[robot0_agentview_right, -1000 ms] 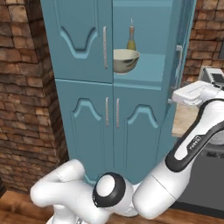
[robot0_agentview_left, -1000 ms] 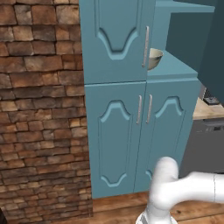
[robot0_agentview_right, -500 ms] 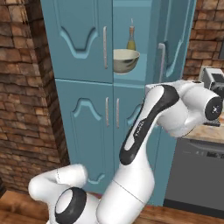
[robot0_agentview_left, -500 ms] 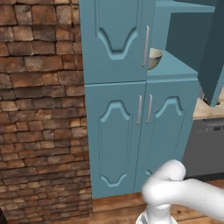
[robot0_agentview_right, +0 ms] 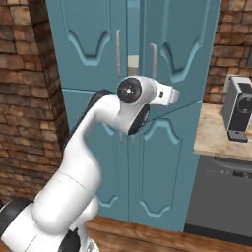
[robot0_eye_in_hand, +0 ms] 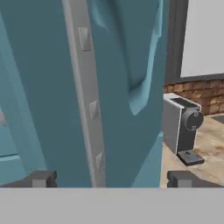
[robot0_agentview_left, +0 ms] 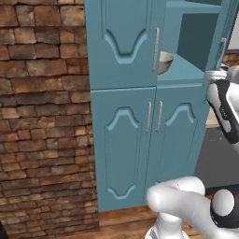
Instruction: Pick the mug and place it in the sink. Pick the bowl and place it in the open cabinet and then close the cabinet.
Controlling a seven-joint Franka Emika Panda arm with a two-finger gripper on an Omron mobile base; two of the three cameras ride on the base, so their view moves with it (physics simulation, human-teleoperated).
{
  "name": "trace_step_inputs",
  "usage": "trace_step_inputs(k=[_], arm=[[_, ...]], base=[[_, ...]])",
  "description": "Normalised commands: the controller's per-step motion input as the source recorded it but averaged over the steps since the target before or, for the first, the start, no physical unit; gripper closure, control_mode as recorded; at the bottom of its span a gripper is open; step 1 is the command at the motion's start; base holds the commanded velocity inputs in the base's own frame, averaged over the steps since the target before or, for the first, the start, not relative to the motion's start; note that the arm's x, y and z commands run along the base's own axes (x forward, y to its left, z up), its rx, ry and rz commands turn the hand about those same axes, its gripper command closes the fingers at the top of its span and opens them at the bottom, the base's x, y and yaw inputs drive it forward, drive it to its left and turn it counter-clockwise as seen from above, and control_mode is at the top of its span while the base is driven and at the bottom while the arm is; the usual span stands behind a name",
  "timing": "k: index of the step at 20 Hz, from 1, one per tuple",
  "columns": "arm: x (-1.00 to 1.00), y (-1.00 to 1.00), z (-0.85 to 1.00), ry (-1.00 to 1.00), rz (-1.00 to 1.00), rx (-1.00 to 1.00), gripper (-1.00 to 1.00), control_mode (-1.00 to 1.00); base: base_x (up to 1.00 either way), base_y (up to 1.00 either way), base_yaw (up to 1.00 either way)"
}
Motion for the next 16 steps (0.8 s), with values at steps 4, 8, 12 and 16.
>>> trace_step_inputs(k=[4, 8, 12, 16], arm=[[0.22, 0.84, -0.02, 0.10, -0.61, -0.02, -1.00, -1.00], [0.56, 0.70, -0.09, 0.00, -0.51, 0.00, -1.00, -1.00], [1.00, -0.19, 0.00, 0.03, 0.01, 0.09, -1.00, -1.00], [1.00, -0.51, 0.00, 0.11, 0.29, 0.10, -1.00, -1.00]], base=[[0.00, 0.00, 0.00], [0.00, 0.00, 0.00], [0.00, 0.00, 0.00], [0.00, 0.00, 0.00]])
